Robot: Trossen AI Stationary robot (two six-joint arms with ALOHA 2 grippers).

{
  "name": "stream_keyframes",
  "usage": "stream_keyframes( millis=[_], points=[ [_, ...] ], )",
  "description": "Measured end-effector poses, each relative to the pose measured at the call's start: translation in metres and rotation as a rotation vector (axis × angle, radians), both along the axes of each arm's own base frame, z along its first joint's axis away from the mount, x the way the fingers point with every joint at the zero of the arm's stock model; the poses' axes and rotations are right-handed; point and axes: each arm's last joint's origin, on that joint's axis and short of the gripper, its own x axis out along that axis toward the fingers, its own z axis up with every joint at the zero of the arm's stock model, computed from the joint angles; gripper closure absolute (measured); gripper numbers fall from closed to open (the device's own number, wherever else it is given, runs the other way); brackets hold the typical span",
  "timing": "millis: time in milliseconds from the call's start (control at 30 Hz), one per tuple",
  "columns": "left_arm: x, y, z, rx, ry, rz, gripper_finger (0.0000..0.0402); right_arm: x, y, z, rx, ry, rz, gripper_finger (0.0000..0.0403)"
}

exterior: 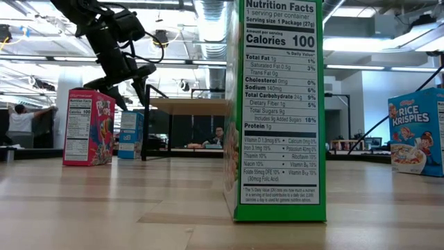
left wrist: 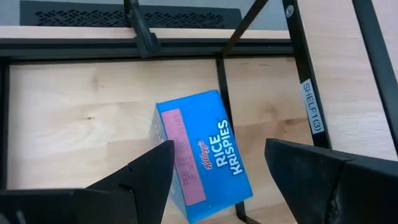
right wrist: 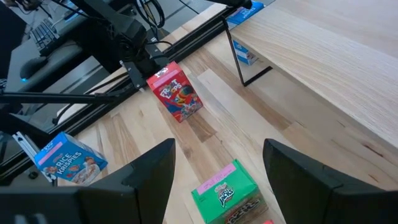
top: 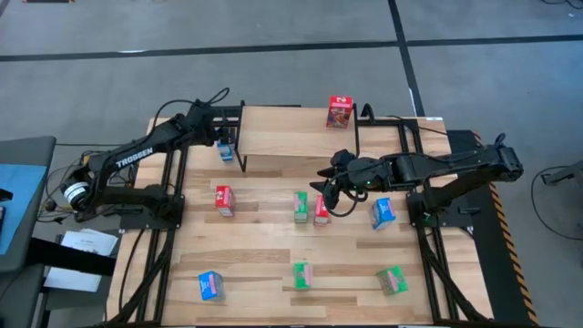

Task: Stack cereal on shelf
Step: Put the top blue cereal box on the shelf

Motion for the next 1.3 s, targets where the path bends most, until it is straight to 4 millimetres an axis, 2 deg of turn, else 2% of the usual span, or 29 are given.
stream_keyframes(
  millis=[400, 967, 1300],
  points=[
    [-0.005, -0.003, -0.004, -0.02, 0.076, 0.041, 0.0162, 0.0, 0.0, 0.0, 0.0, 0.0, 0.0, 0.0137],
    [-0.001, 0.0, -0.004, -0.015, 0.041, 0.019, 0.0162, 0.0, 0.0, 0.0, 0.0, -0.001, -0.001, 0.0137],
    [0.008, 0.009, -0.019, -0.06, 0.072, 0.02, 0.0162, 0.0, 0.0, 0.0, 0.0, 0.0, 0.0, 0.0137]
  ],
)
